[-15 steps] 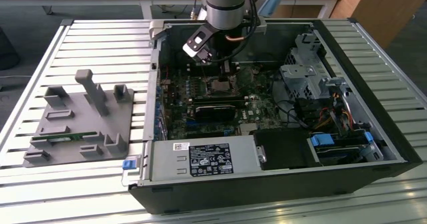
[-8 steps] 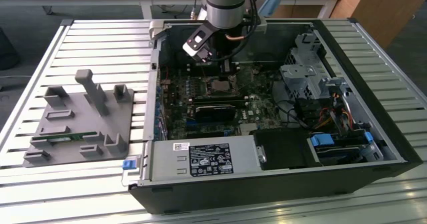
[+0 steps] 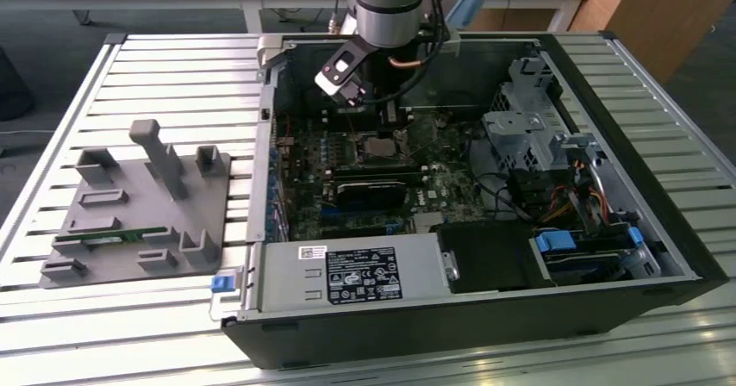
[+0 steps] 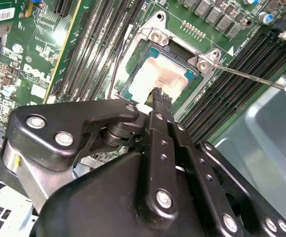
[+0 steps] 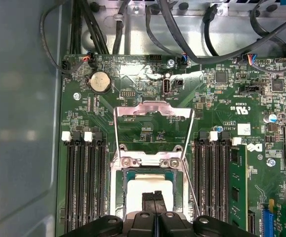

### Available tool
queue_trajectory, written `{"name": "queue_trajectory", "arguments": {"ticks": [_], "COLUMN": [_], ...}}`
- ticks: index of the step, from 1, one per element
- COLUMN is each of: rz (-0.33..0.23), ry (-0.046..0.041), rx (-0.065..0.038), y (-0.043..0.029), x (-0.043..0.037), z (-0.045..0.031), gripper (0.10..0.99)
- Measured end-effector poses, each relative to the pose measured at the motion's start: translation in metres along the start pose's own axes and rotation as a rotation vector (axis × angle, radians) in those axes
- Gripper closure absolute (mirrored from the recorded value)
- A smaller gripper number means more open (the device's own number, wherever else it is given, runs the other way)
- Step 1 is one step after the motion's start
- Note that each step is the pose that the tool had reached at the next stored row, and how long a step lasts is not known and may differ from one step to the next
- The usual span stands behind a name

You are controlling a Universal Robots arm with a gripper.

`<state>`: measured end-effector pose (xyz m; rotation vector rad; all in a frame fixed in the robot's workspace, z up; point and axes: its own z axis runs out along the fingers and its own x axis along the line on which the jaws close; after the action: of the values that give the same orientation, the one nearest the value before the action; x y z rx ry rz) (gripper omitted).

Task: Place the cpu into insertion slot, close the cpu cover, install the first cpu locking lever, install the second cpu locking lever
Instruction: 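Close the cpu cover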

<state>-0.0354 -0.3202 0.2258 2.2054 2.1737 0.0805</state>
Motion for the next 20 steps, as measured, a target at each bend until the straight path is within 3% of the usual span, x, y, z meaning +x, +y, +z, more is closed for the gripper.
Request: {"name": "queue_trajectory", "arguments": {"ticks": [20], "rz": [0.0], "ry": [0.0], "rx": [0.0], "y": [0.0006], "x": [0.0], "z": [-0.0077], "gripper": [0.98]}}
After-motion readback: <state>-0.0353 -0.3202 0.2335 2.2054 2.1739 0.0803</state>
